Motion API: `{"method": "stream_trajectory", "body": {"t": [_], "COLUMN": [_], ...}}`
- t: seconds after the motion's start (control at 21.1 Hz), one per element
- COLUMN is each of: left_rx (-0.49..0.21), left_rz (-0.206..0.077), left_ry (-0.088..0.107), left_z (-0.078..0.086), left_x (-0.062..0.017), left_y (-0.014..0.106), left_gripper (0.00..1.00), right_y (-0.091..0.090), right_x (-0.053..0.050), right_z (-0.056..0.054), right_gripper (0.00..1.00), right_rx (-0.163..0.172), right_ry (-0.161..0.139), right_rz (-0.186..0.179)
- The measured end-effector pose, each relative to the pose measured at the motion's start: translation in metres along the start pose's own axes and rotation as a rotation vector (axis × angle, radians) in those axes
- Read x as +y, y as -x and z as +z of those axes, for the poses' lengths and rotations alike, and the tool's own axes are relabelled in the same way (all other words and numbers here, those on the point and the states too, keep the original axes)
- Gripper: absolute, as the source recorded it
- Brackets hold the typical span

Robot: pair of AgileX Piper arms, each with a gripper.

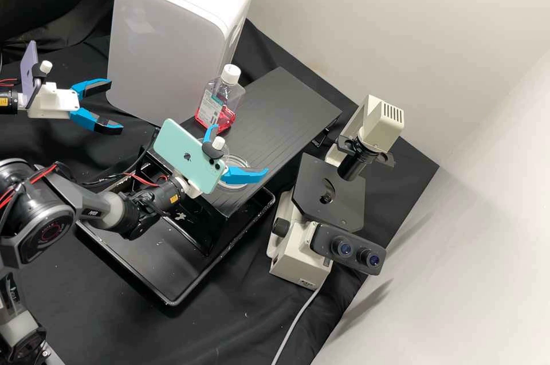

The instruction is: Place the lid on the petri dish

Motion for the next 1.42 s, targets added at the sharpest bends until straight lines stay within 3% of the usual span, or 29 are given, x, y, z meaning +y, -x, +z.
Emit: {"method": "stream_trajectory", "body": {"t": [0.52,0.66,0.85,1.0,1.14,1.28,1.42], "left_rx": [-0.003,-0.011,-0.006,-0.005,-0.005,-0.005,-0.005], "left_rz": [-0.001,-0.007,-0.013,-0.017,-0.017,-0.017,-0.017], "left_ry": [0.001,0.0,0.002,0.002,0.002,0.002,0.002], "left_z": [0.002,0.004,0.004,0.003,0.003,0.003,0.003], "left_x": [-0.0005,-0.0025,-0.0049,-0.0059,-0.0059,-0.0059,-0.0059], "left_y": [0.0,-0.001,-0.001,-0.001,-0.001,-0.001,-0.001], "left_gripper": [1.0,1.0,1.0,1.0,1.0,1.0,1.0], "right_y": [0.0,0.007,0.021,0.029,0.031,0.03,0.028], "right_x": [0.0,-0.003,-0.011,-0.019,-0.03,-0.042,-0.049], "right_z": [0.0,0.0,-0.007,-0.013,-0.016,-0.014,-0.008], "right_gripper": [1.0,1.0,1.0,1.0,1.0,1.0,1.0], "right_rx": [0.0,0.0,0.033,0.077,0.092,0.083,0.056], "right_ry": [0.0,0.0,0.0,0.027,0.054,0.089,0.105], "right_rz": [0.0,-0.012,-0.034,-0.033,-0.065,-0.092,-0.11]}}
